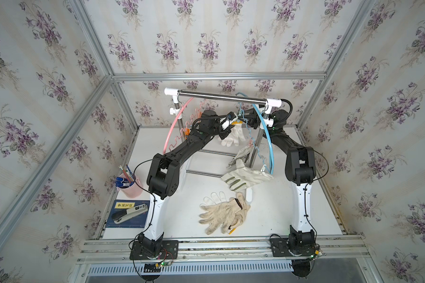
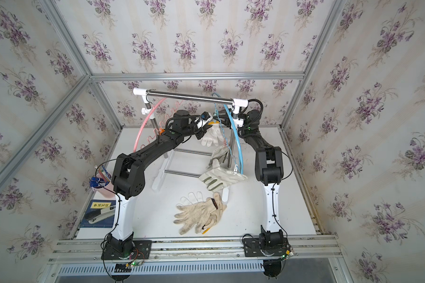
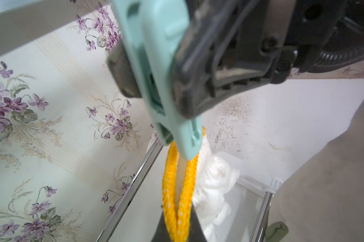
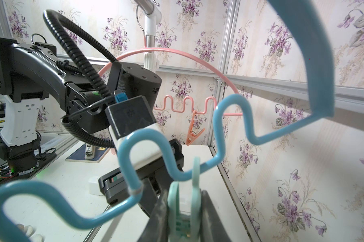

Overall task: Clip the gloves onto a hanger to dry
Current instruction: Clamp the glove onto the hanger.

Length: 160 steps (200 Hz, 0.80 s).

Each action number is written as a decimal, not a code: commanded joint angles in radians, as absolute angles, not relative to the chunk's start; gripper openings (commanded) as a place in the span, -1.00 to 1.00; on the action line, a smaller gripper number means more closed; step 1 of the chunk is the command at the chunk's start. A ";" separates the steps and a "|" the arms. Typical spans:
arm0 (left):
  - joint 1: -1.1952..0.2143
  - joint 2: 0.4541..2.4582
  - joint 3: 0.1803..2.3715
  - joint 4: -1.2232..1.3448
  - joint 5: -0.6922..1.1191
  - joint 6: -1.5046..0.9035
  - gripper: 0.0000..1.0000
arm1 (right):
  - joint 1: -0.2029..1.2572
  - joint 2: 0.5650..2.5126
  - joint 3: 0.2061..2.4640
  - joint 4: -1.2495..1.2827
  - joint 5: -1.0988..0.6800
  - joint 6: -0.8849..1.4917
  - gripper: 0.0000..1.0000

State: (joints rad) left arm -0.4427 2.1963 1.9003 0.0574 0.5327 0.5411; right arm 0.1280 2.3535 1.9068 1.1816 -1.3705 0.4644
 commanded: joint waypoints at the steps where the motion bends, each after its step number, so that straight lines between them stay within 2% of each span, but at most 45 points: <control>1: -0.441 2.201 1.916 0.105 0.535 0.541 -1.00 | 0.129 2.354 1.911 1.213 -1.372 0.471 -0.68; 160: -0.439 2.206 1.979 0.091 0.547 0.549 -1.00 | 0.129 2.358 1.907 1.213 -1.373 0.469 -0.69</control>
State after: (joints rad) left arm -0.4404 2.2047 1.9614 0.0612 0.5346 0.5419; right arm 0.1287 2.3539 1.9068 1.1816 -1.3705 0.4648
